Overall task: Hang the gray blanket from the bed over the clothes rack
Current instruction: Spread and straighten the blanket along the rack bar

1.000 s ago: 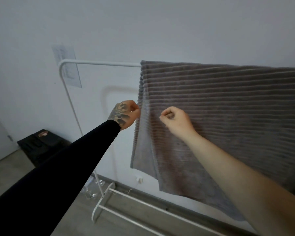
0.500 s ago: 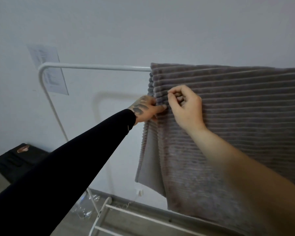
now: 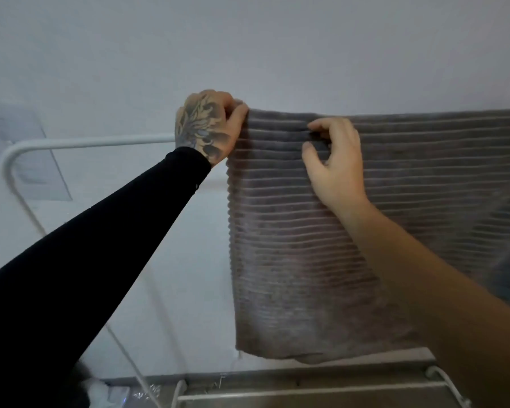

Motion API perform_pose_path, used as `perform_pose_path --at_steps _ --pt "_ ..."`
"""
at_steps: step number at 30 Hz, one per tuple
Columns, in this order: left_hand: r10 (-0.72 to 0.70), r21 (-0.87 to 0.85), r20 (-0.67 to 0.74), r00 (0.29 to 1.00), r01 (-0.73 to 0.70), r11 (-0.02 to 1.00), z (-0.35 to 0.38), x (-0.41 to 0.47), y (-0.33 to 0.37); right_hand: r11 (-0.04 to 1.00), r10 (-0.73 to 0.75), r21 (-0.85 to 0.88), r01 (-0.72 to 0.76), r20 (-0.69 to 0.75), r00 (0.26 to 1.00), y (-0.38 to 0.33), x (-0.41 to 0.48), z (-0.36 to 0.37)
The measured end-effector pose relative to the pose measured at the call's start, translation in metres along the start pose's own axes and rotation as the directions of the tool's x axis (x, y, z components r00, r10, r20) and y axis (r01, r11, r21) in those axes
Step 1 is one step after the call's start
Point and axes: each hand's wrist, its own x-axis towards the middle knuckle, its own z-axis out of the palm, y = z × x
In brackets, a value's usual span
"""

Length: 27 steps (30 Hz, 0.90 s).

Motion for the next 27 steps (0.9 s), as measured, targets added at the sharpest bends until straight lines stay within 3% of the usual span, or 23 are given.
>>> perform_pose_path --at_steps 2,4,7,9,11,13,16,18,20,22,27 --pt "0.064 0.039 0.048 0.997 -0.066 0.997 -0.001 -0.003 -0.018 0.992 0.087 -0.098 -0.082 0.048 0.995 -0.006 -0.008 0.001" --pt "0.087 -0.028 0.070 0.994 -0.085 0.996 -0.002 -0.003 -0.033 0.978 0.161 -0.138 -0.154 0.039 0.986 -0.015 -0.017 0.003" --pt "0.205 -0.143 -0.027 0.978 -0.207 0.968 -0.004 -0.009 -0.043 0.969 0.186 -0.170 -0.182 0.011 0.982 -0.030 -0.031 0.009" --pt "0.380 -0.190 -0.156 0.912 -0.405 0.895 -0.004 -0.022 -0.044 0.968 0.193 -0.168 -0.186 0.024 0.981 -0.038 -0.038 0.013" --pt "0.495 -0.251 -0.196 0.847 -0.531 0.809 0.001 -0.041 -0.049 0.964 0.198 -0.186 -0.188 0.035 0.980 -0.046 -0.044 0.018" --pt "0.431 -0.317 -0.122 0.894 -0.447 0.836 0.010 -0.057 -0.056 0.951 0.224 -0.231 -0.204 0.064 0.973 -0.054 -0.046 0.024" --pt "0.157 -0.387 0.127 0.979 -0.097 0.917 0.031 -0.065 -0.068 0.928 0.270 -0.307 -0.214 0.154 0.951 -0.062 -0.047 0.037" --pt "0.053 -0.451 0.419 0.907 0.158 0.878 0.037 -0.060 -0.072 0.905 0.299 -0.364 -0.221 0.173 0.938 -0.067 -0.047 0.047" --pt "0.084 -0.513 0.626 0.775 0.329 0.793 0.041 -0.055 -0.070 0.875 0.348 -0.410 -0.257 0.164 0.923 -0.069 -0.043 0.054" --pt "0.142 -0.539 0.660 0.738 0.333 0.774 0.043 -0.050 -0.065 0.838 0.399 -0.457 -0.297 0.144 0.905 -0.070 -0.035 0.058" --pt "0.205 -0.521 0.653 0.729 0.236 0.820 0.044 -0.040 -0.053 0.805 0.459 -0.487 -0.339 0.149 0.876 -0.074 -0.017 0.068"
